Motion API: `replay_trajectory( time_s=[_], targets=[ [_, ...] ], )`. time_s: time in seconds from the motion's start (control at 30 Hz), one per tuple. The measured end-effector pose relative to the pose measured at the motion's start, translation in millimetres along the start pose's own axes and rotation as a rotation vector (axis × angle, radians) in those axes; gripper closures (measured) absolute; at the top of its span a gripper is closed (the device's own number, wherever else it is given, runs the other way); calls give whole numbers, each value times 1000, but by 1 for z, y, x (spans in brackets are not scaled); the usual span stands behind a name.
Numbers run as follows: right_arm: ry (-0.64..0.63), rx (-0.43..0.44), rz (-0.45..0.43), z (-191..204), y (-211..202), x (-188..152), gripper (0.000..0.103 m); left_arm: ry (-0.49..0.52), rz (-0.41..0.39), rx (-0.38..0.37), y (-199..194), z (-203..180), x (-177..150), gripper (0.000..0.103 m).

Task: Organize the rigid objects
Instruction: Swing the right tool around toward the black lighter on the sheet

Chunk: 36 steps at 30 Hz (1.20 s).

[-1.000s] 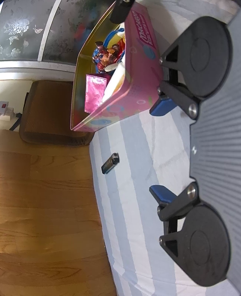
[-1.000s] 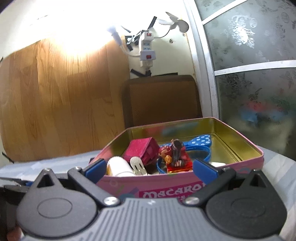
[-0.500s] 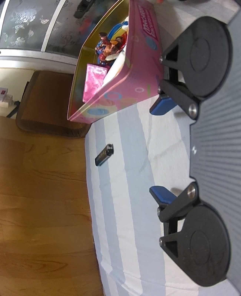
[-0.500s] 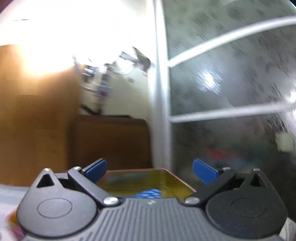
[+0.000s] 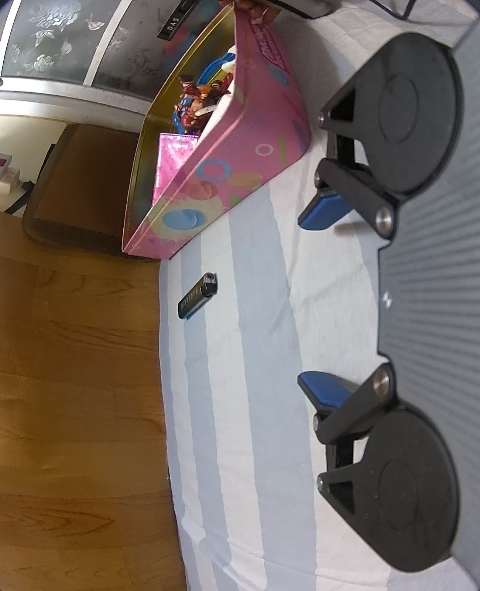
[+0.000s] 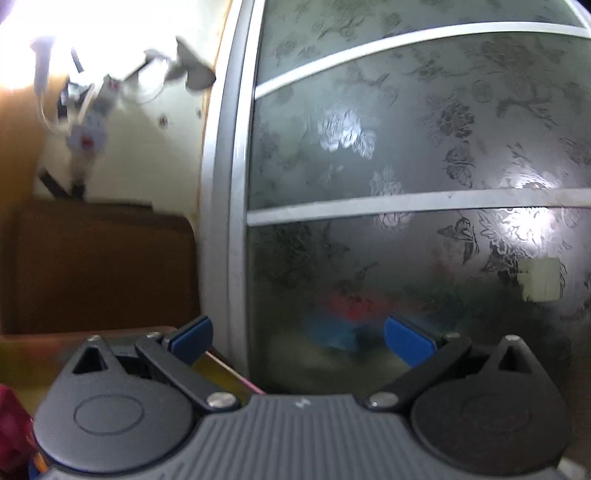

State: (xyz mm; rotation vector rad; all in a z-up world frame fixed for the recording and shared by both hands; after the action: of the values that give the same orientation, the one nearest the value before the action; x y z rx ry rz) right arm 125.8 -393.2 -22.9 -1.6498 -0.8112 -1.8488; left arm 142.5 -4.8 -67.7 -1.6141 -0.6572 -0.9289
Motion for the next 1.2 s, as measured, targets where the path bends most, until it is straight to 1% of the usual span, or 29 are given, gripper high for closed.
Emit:
replay_trajectory(
  time_s=[0.03, 0.07, 0.1, 0.17, 0.3, 0.4, 0.47, 0.5, 0.57, 0.6, 0.67, 0.73, 0.8, 1.0, 1.1, 1.2],
  targets=[
    [1, -2, -1, -1, -1, 3, 0, 0, 0, 1, 0, 0, 0, 18],
    [24, 11, -24, -3, -10, 8, 0, 1, 0, 2, 0, 1, 0, 18],
    [50, 40, -49, -2, -20, 14, 0, 2, 1, 3, 0, 1, 0, 18],
    [84, 129, -78, 4, -44, 25, 0, 4, 2, 5, 0, 1, 1, 18],
    [83, 348, -111, 34, -99, 47, 0, 1, -10, 31, -3, 8, 3, 18],
    [54, 539, -148, 67, -145, 65, 0, -20, -21, 57, -5, 19, 7, 17],
    [2, 688, -148, 97, -175, 70, 0, -40, -35, 87, -9, 32, 10, 17],
    [-25, 748, -147, 111, -188, 70, 0, -51, -42, 103, -11, 38, 12, 17],
    [-100, 861, -147, 141, -216, 63, 0, -83, -56, 136, -15, 53, 15, 17],
    [-146, 900, -146, 155, -227, 57, 0, -98, -61, 151, -17, 60, 17, 17],
    [-248, 941, -140, 180, -244, 44, 0, -128, -69, 192, -20, 76, 18, 17],
    [-363, 954, -129, 204, -256, 27, 0, -147, -75, 231, -24, 89, 19, 17],
    [-425, 961, -91, 218, -261, 10, 0, -161, -80, 266, -27, 101, 20, 17],
    [-406, 1020, 104, 240, -260, -21, 0, -212, -74, 311, -31, 126, 18, 17],
    [-415, 1061, 163, 250, -262, -29, 0, -225, -74, 312, -31, 128, 18, 17],
    [-437, 1090, 205, 260, -263, -37, 0, -209, -78, 307, -33, 124, 19, 17]
  ],
)
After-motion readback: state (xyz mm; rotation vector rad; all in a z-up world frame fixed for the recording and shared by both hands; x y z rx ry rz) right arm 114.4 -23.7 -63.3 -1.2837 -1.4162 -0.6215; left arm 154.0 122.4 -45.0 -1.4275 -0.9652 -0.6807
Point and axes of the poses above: each gripper's, at about its wrist camera, not at the fingertips, and y roughly the way its jaws point, z to its left, x to its top, the point moved 9 cm from there along y, roughly the way its jaws point, and after that the axes turned 2 degrees about -z, right-handed, at the moved point
